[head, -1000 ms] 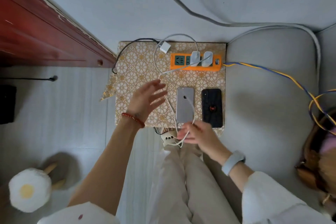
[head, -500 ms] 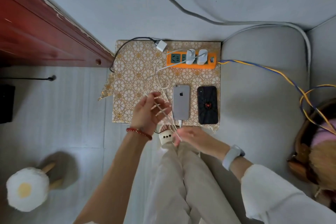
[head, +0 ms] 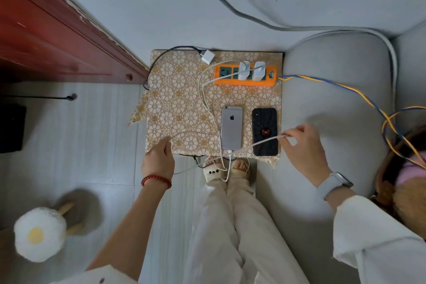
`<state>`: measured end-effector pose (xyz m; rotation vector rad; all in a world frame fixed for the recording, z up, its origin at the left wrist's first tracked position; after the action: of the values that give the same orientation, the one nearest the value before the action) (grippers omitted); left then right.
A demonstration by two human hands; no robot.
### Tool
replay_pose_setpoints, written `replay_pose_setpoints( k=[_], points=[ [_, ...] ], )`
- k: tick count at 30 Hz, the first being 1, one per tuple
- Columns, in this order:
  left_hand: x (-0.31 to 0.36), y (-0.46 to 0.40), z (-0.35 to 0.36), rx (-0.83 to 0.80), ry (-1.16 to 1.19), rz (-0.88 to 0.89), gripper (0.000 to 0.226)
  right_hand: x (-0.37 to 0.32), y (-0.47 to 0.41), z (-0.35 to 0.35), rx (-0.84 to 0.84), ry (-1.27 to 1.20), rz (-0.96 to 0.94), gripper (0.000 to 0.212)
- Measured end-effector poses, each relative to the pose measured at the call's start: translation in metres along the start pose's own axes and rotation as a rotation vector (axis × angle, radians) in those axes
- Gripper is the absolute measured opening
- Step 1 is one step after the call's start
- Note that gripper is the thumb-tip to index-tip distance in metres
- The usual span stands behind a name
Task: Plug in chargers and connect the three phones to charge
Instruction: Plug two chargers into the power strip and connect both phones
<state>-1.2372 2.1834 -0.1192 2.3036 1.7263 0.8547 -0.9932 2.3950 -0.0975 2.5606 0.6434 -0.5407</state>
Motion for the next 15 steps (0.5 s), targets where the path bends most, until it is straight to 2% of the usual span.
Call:
replay_pose_setpoints(
  k=[3,6,11,13,15],
  points=[
    [-0.004,0.003,0.009,-0.093,-0.140,0.010,0.031,-0.005,-0.005,-0.004,0.076,0.097,-0.033,0.020],
    [-0.001,0.005,0.019,-0.234,-0.318,0.021,0.031,-0.007,-0.007,-0.005,0.065,0.171,-0.034,0.025],
    [0.012,0.024,0.044,-0.533,-0.565,0.199,0.034,-0.009,0.005,0.002,0.022,0.286,-0.042,0.029],
    [0.019,0.025,0.052,-0.626,-0.590,0.236,0.049,-0.003,0.007,0.007,-0.065,0.231,-0.003,0.031],
    [0.030,0.024,0.058,-0.661,-0.584,0.270,0.064,0.004,0.008,0.015,-0.194,0.060,0.036,0.031]
  ],
)
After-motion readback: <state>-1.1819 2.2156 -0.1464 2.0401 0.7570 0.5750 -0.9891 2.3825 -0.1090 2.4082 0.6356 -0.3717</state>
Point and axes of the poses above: each hand's wrist, its own y-axis away from the middle knuckle, its own z-axis out of the palm, x = y × z, the point moved 2 cm from there along -y, towards the middle knuckle, and after that the axes turned 7 degrees about -z, right-handed, at the moved point
